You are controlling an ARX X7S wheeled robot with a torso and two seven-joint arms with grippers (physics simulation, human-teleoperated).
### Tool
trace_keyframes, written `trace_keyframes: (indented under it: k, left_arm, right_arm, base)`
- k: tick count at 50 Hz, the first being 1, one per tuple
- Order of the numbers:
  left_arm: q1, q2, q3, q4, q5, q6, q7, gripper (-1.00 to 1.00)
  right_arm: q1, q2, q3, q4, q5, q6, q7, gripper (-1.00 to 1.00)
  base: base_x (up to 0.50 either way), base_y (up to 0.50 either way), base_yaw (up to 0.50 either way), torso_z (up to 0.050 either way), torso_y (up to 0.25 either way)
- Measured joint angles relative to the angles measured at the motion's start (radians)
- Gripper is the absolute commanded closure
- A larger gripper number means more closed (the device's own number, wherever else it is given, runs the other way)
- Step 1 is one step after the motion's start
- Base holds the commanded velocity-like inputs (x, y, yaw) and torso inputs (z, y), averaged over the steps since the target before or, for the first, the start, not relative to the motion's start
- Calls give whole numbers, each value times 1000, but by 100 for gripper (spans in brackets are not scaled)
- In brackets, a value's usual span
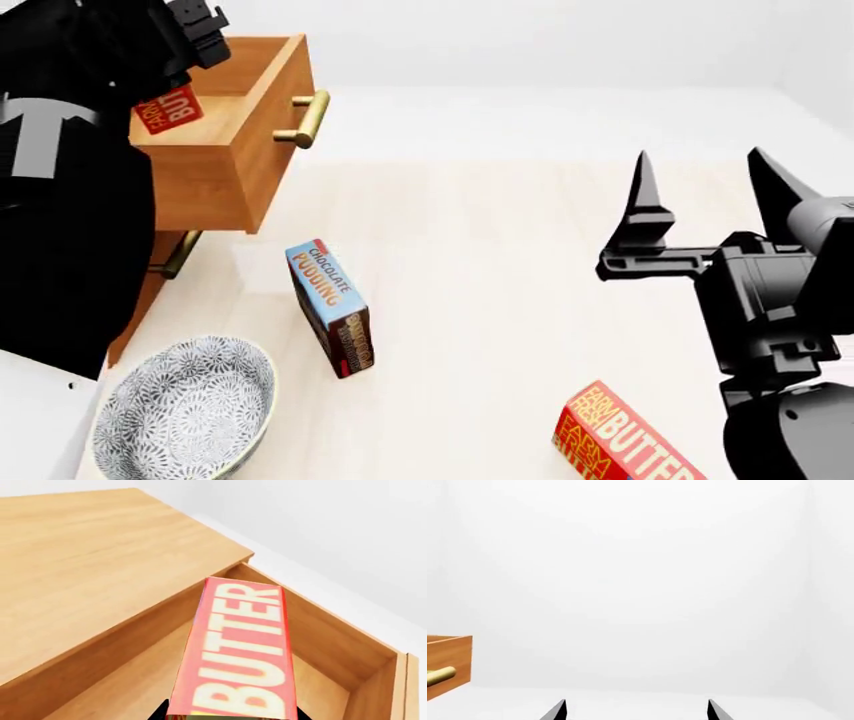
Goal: Put the butter at the front in the top drawer of the cabinet and close it.
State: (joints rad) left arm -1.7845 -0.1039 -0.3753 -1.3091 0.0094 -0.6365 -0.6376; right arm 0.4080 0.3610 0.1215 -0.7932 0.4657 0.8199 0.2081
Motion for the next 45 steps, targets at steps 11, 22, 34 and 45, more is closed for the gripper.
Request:
trace_keyframes:
  k: [11, 22, 34, 45]
  left_arm:
    - [1, 0, 4, 0, -1, 5, -3, 100]
    - [2, 0, 6, 0, -1, 7, -4, 100]
    - [2, 0, 6, 0, -1, 8, -5, 100]
    - [2, 0, 6, 0, -1, 8, -5, 100]
  right_arm:
    - [-16, 0, -1, 3, 4, -10, 0, -100]
    - [-26, 5, -7, 1, 7, -14, 0, -100]
    - [-35, 10, -15, -5, 10, -16, 2, -100]
    - [-42, 14, -15, -14, 18, -14, 6, -100]
  base:
    - [0, 0, 0, 0, 1]
    - [0, 0, 0, 1, 1]
    - [0, 0, 0, 0, 1]
    - [0, 0, 0, 1, 2]
